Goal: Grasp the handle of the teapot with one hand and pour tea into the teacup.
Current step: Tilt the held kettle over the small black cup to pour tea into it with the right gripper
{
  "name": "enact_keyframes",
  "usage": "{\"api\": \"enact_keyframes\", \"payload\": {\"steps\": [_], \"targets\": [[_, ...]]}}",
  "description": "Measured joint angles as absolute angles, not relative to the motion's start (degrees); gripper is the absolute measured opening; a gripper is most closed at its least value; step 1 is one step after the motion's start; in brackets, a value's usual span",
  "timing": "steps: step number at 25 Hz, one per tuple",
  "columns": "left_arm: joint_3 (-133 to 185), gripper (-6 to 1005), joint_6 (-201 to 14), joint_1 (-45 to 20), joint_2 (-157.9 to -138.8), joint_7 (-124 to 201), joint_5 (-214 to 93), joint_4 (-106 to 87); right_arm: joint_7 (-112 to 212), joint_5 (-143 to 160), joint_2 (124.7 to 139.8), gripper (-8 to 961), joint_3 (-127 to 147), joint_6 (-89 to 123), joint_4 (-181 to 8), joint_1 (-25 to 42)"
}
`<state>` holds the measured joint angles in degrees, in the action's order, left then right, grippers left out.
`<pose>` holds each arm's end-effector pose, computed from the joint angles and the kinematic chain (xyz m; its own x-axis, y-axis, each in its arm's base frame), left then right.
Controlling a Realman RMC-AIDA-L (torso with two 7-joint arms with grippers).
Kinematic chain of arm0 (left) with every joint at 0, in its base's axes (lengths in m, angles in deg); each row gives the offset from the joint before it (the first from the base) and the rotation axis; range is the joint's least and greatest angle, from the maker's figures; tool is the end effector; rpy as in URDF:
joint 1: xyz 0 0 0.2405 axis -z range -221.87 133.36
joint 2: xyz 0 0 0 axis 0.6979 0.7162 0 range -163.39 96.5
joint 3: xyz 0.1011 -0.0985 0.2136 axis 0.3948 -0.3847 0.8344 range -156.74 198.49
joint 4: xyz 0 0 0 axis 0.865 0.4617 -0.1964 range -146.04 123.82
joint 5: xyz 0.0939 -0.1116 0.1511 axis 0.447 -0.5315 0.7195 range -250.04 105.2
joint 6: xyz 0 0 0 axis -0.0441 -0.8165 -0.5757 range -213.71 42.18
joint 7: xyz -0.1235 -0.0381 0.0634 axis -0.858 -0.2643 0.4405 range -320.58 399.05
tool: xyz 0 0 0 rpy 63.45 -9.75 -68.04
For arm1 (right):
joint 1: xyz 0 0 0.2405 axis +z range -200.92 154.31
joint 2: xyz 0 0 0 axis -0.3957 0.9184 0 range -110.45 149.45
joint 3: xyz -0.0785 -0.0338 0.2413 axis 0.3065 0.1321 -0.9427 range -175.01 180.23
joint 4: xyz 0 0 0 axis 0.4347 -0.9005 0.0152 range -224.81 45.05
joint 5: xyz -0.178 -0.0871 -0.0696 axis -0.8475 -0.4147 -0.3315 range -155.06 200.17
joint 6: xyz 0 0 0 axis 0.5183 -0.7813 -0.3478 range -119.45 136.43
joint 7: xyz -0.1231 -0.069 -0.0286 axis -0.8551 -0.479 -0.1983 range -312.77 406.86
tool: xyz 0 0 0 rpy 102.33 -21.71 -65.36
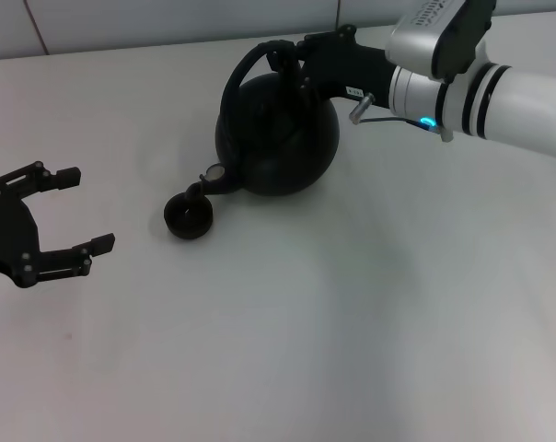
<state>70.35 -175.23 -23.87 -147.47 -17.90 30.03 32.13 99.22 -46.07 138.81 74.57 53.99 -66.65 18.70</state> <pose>-0.2945 0.3060 0.0399 0.9187 -0.0300 0.3938 0.1395 -0.9082 -0.3945 0.2062 0.4266 -0.0543 0.8896 -0.0741 -0.4507 -0.3559 -0.7310 -0.5823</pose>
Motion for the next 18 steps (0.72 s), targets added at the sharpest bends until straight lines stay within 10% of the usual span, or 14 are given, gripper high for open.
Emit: {"api": "enact_keyframes", "payload": {"steps": [18], "targets": [[70.4, 863, -174.9, -23.9, -147.53, -17.9, 30.1, 32.2, 98.9, -46.1, 138.90, 115, 75.6, 52.7, -64.0, 18.3]]}}
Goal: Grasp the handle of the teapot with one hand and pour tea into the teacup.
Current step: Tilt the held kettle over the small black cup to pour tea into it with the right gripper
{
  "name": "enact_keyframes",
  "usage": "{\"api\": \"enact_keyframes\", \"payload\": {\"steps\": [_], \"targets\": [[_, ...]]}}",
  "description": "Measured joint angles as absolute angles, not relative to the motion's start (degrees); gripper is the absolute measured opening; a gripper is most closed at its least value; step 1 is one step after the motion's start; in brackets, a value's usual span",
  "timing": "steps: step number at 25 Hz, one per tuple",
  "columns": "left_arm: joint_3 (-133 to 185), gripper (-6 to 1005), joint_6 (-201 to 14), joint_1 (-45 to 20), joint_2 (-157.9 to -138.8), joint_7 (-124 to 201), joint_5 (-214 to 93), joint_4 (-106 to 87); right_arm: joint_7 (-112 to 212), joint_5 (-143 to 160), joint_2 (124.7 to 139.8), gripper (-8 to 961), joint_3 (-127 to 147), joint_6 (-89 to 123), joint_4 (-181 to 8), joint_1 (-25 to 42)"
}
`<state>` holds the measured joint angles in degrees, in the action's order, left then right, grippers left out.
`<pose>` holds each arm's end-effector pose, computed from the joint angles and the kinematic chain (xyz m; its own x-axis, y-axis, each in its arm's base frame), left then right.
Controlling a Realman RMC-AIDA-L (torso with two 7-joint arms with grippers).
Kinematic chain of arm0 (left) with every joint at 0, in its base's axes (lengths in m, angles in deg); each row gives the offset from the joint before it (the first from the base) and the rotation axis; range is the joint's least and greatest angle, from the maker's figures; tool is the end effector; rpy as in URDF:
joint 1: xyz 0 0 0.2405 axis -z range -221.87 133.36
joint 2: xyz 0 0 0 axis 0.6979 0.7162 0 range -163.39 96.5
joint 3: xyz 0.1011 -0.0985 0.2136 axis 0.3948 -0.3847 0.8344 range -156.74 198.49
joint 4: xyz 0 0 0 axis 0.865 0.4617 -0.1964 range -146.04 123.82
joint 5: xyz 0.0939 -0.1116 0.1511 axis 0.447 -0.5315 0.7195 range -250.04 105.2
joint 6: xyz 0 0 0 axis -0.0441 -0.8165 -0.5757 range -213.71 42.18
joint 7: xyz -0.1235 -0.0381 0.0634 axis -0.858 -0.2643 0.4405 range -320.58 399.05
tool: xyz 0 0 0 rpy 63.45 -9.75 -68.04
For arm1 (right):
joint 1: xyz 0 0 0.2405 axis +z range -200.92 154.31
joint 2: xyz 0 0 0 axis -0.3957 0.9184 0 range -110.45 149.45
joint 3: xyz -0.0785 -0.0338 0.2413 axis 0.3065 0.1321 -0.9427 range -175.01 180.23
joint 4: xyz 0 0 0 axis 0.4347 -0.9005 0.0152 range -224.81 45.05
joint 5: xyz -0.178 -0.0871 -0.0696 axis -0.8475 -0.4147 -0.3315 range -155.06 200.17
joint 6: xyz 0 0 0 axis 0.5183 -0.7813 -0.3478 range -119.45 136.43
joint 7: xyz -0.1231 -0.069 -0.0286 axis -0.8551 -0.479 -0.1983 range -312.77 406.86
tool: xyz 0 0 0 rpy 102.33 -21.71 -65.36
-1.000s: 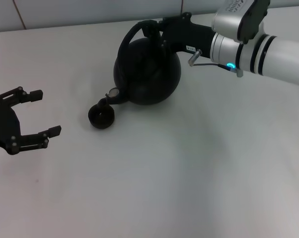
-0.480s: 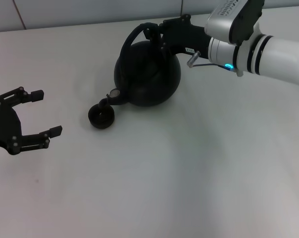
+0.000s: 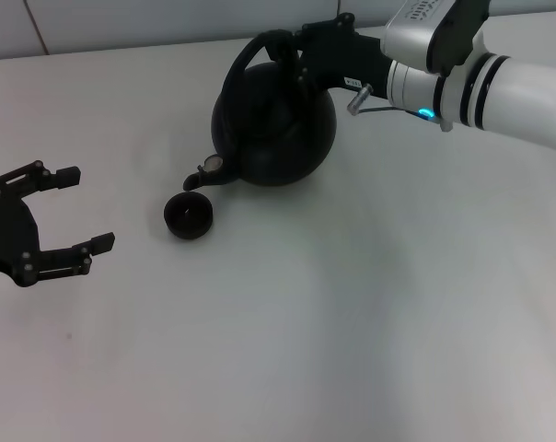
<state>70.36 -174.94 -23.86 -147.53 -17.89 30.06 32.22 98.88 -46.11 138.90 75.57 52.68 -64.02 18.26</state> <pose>-0.2946 0.3067 0.0398 0.9198 -0.0302 0.3912 0.1396 -0.9066 -0.3982 0.1999 0.4306 -0.0503 0.9004 -0.0387 -0.4334 -0.3239 -0.7248 -0.6081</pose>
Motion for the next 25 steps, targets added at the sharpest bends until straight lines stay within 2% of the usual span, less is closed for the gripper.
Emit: {"api": "enact_keyframes", "payload": {"steps": [25], "targets": [[70.4, 862, -174.7, -23.9, -147.52, -17.9, 30.1, 32.7, 99.3, -46.1, 138.85, 113, 80.5, 48.5, -61.0, 18.2]]}}
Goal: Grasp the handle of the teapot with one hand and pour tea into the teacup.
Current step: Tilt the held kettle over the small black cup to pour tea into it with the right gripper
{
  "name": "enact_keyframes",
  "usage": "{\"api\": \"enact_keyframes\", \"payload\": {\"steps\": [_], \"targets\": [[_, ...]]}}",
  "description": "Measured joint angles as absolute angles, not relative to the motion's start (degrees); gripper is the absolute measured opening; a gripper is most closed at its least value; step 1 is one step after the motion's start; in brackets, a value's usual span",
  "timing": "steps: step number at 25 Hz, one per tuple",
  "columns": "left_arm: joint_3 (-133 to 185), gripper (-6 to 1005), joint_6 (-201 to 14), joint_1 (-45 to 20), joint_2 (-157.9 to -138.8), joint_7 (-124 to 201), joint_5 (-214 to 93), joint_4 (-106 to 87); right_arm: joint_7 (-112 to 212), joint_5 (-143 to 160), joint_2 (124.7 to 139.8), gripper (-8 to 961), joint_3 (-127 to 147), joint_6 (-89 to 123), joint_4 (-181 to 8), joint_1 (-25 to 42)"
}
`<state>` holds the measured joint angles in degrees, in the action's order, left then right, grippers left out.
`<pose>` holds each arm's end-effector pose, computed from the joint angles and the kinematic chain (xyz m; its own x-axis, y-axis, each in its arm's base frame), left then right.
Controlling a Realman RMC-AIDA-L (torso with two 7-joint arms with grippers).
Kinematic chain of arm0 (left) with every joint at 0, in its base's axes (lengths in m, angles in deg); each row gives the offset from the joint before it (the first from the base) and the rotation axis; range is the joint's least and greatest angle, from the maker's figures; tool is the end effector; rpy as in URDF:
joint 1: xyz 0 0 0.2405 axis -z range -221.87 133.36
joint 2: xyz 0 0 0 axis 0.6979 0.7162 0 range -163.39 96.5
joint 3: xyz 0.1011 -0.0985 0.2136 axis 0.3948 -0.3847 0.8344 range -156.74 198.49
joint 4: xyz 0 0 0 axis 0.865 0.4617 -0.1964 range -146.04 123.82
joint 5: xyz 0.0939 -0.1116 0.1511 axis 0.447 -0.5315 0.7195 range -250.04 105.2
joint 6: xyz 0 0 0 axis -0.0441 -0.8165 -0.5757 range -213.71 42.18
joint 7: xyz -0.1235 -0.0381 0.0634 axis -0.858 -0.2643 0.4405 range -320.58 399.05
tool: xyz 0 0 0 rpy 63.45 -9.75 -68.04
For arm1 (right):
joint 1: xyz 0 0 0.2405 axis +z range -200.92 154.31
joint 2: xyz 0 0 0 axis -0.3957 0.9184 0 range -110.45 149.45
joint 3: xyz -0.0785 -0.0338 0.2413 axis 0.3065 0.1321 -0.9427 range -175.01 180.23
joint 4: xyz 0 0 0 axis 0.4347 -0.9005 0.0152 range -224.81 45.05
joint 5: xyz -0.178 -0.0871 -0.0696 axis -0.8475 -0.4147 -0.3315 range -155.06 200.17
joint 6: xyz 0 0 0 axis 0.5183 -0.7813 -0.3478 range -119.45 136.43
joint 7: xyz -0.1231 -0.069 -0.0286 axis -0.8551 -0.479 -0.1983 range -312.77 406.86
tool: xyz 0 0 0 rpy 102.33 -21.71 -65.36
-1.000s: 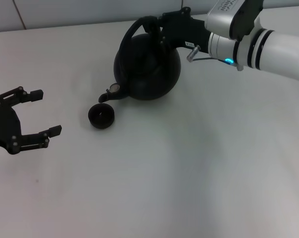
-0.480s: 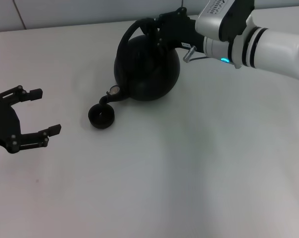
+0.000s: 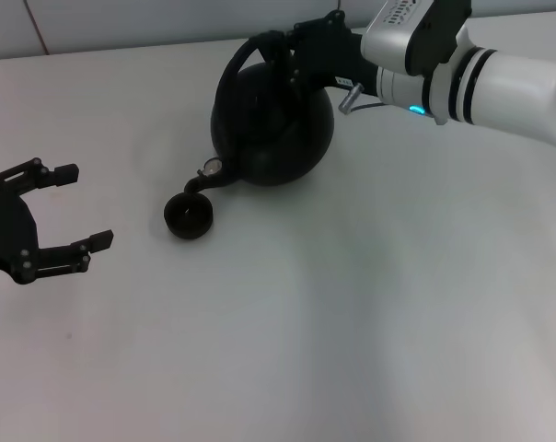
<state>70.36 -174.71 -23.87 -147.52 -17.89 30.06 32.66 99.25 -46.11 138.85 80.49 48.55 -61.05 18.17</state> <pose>-0.2942 0.3079 0.0411 0.9220 -0.0356 0.3856 0.1346 -0.9043 -0.4052 0.1918 0.4338 -0.0544 0.9302 -0.0080 -0.3669 -0.2570 -0.7278 -0.6358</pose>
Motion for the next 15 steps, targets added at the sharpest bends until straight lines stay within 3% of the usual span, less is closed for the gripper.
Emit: {"api": "enact_keyframes", "payload": {"steps": [15], "targets": [[70.4, 862, -174.7, -23.9, -147.58, -17.9, 30.1, 32.7, 100.0, -46.1, 138.86, 112, 82.7, 48.3, -56.5, 15.3]]}}
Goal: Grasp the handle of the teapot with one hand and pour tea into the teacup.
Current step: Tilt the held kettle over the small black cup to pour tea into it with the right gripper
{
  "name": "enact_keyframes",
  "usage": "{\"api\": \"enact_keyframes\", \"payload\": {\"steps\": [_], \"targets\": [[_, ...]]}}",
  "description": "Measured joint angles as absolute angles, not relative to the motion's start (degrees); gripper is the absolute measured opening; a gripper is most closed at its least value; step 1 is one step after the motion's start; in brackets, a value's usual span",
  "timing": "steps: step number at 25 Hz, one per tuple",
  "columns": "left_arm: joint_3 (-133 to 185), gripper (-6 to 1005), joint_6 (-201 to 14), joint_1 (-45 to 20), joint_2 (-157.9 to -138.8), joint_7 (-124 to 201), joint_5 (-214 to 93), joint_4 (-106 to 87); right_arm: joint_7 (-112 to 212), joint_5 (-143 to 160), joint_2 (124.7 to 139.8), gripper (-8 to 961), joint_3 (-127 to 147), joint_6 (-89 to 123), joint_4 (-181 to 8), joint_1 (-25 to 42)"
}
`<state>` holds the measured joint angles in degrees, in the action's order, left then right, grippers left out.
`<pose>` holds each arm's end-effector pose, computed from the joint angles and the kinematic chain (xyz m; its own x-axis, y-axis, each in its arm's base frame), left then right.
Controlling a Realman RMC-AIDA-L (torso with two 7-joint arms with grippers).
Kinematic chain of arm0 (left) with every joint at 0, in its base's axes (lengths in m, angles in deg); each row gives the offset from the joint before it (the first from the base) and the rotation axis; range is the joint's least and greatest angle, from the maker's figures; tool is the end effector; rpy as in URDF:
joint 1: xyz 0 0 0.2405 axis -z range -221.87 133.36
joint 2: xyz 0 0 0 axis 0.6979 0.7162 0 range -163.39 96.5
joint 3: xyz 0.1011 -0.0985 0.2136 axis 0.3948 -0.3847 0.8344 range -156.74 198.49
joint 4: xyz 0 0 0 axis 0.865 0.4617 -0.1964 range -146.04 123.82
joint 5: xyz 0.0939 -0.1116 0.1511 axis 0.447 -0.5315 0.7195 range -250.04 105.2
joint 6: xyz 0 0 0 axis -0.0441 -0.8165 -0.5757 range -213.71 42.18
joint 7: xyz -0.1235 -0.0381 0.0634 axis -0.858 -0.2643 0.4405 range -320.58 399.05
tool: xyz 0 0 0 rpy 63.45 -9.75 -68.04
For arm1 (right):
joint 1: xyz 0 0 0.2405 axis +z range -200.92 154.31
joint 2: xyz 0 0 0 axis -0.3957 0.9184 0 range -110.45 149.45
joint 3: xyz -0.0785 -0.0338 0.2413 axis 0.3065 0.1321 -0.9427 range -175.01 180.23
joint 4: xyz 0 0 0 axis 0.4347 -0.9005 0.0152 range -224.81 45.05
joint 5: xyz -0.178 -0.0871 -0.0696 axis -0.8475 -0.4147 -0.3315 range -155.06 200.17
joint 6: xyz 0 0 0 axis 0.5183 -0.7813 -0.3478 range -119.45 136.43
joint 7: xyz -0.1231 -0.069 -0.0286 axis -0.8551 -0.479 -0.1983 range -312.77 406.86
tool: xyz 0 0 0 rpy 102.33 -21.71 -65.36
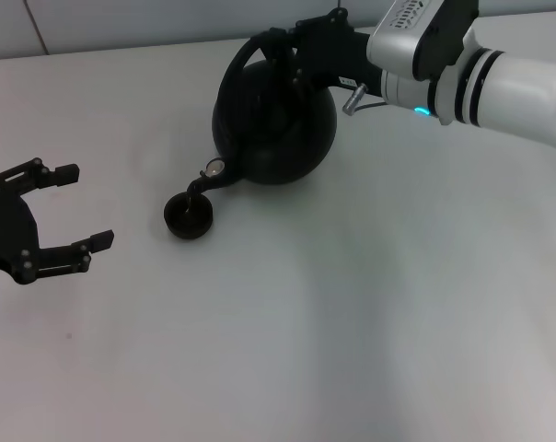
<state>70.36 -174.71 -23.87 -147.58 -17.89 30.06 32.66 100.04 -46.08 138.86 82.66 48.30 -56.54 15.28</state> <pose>-0.2940 0.3078 0.0407 0.9216 -0.0354 0.3865 0.1350 -0.9044 -0.4047 0.1906 0.4286 -0.0502 0.9302 0.0179 -0.3667 -0.2402 -0.7256 -0.6448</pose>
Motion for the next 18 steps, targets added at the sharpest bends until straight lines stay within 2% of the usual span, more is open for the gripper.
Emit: {"api": "enact_keyframes", "payload": {"steps": [18], "targets": [[70.4, 861, -174.7, -23.9, -147.81, -17.9, 30.1, 32.7, 105.0, -52.1, 138.95, 111, 83.0, 48.1, -52.4, 13.4]]}}
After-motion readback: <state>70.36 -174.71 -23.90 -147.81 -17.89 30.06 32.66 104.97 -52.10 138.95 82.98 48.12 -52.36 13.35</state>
